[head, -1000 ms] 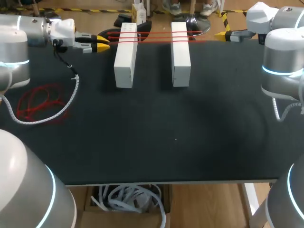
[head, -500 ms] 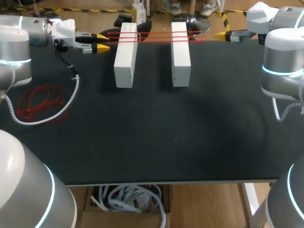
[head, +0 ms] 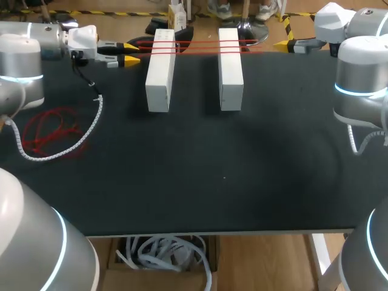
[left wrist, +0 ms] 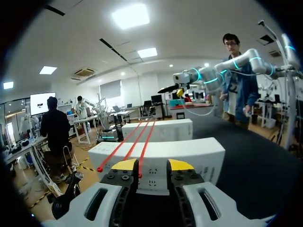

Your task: Grab the tape and strap the tape.

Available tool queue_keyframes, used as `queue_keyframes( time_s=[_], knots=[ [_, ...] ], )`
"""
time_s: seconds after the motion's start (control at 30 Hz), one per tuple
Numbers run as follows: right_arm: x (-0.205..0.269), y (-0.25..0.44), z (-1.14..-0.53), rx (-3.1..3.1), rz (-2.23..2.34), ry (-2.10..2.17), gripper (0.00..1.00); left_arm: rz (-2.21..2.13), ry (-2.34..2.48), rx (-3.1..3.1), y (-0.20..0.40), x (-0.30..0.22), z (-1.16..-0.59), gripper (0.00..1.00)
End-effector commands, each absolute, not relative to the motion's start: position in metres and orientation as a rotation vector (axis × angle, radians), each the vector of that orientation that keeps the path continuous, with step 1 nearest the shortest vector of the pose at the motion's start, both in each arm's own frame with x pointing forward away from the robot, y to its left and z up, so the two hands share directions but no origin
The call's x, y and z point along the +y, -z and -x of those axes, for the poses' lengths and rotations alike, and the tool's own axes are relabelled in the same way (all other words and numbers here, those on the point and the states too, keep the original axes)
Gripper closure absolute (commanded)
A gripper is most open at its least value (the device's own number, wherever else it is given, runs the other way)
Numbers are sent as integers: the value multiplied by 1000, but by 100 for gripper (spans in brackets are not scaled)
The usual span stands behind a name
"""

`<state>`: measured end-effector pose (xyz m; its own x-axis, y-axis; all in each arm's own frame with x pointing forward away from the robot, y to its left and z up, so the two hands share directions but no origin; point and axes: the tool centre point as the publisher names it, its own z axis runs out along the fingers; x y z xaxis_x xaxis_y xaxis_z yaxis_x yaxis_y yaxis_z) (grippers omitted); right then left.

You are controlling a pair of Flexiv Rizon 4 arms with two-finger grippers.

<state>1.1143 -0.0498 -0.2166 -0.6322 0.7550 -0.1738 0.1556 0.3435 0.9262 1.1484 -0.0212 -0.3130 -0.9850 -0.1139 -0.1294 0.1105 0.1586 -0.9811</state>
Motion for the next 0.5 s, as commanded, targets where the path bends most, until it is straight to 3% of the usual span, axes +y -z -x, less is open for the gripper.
queue_keyframes(
  time_s=[0.03,0.5],
  knots=[
    [-50,217,-1114,2011,-793,-1292,0,-15,1955,2249,320,-22,-1158,74],
    [-50,217,-1114,2011,-793,-1292,0,-28,1972,2262,328,-22,-1173,82]
  ],
)
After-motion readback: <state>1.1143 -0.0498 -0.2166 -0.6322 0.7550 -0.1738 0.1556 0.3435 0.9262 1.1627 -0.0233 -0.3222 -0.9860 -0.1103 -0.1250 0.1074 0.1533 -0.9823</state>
